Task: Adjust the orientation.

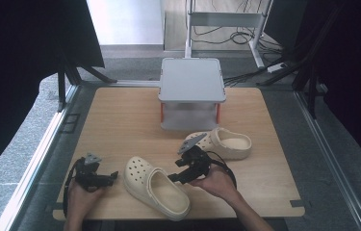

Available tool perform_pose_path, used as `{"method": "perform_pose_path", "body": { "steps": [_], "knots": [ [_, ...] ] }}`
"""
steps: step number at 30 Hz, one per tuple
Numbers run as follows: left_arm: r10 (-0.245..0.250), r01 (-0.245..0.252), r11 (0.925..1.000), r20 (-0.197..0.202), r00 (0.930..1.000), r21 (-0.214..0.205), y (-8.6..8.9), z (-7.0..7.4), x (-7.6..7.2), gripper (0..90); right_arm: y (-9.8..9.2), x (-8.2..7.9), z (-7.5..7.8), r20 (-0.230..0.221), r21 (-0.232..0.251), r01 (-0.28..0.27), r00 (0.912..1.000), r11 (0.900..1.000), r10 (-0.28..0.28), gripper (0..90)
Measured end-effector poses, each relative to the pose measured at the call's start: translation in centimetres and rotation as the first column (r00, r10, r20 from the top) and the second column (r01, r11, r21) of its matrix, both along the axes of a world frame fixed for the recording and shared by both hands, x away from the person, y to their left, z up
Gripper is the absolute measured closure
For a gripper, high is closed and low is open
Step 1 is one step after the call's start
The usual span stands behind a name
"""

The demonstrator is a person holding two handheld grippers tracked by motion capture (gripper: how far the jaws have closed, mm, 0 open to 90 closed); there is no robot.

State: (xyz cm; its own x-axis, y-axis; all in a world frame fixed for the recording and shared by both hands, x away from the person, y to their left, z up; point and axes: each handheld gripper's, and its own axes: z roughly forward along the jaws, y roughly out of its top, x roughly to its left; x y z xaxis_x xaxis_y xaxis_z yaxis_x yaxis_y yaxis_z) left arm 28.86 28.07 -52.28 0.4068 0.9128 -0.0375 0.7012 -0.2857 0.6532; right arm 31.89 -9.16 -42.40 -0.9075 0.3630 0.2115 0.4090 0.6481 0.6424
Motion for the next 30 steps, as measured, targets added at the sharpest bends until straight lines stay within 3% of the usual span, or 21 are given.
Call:
{"method": "perform_pose_path", "body": {
  "steps": [7, 12, 13, 18, 19, 25, 26, 27, 30],
  "knots": [
    [0.001, -0.001, 1.0, 0.002, 1.0, 0.001, 0.0, 0.0, 0.0, 0.0, -3.4, 0.6, 0.1, 0.022, -0.03, 0.069, 0.9974, 0.9972, -0.068, 29.6],
    [0.001, -0.001, 1.0, 0.002, 1.0, 0.0, 0.0, 0.0, 0.0, 0.0, -5.5, 0.9, 0.2, 0.028, -0.023, 0.127, 0.9916, 0.9916, -0.127, 29.4],
    [0.001, -0.001, 1.0, 0.003, 1.0, 0.0, 0.0, 0.0, 0.0, 0.0, -6.7, 1.1, 0.4, 0.03, -0.008, 0.157, 0.9872, 0.9876, -0.157, 29.4],
    [0.001, -0.001, 1.0, 0.003, 1.0, 0.002, 0.0, 0.0, 0.0, 0.0, -8.5, 1.3, 0.7, 0.062, 0.003, 0.209, 0.976, 0.9779, -0.209, 29.4],
    [0.0, 0.0, 1.0, 0.003, 1.0, 0.003, 0.0, 0.0, 0.0, 0.0, -9.8, 1.5, 1.0, 0.082, -0.005, 0.239, 0.9677, 0.9709, -0.238, 29.4],
    [0.003, -0.003, 1.0, 0.004, 1.0, 0.001, -0.1, 0.0, 0.0, 0.0, -12.7, 2.2, 1.7, 0.159, -0.023, 0.29, 0.9459, 0.9568, -0.282, 32.0],
    [0.003, -0.003, 1.0, 0.004, 1.0, 0.001, -0.1, 0.0, 0.0, 0.0, -12.7, 2.2, 1.7, 0.159, -0.023, 0.29, 0.9459, 0.9568, -0.282, 32.0],
    [0.003, -0.003, 1.0, 0.004, 1.0, 0.001, -0.1, 0.0, 0.0, 0.0, -13.6, 2.8, 1.7, 0.172, -0.03, 0.305, 0.9398, 0.952, -0.295, 33.7],
    [0.004, -0.004, 1.0, 0.005, 1.0, 0.001, -0.1, 0.0, 0.0, 0.0, -14.6, 4.0, 1.6, 0.165, -0.018, 0.311, 0.9383, 0.9502, -0.304, 38.0]
  ]
}}
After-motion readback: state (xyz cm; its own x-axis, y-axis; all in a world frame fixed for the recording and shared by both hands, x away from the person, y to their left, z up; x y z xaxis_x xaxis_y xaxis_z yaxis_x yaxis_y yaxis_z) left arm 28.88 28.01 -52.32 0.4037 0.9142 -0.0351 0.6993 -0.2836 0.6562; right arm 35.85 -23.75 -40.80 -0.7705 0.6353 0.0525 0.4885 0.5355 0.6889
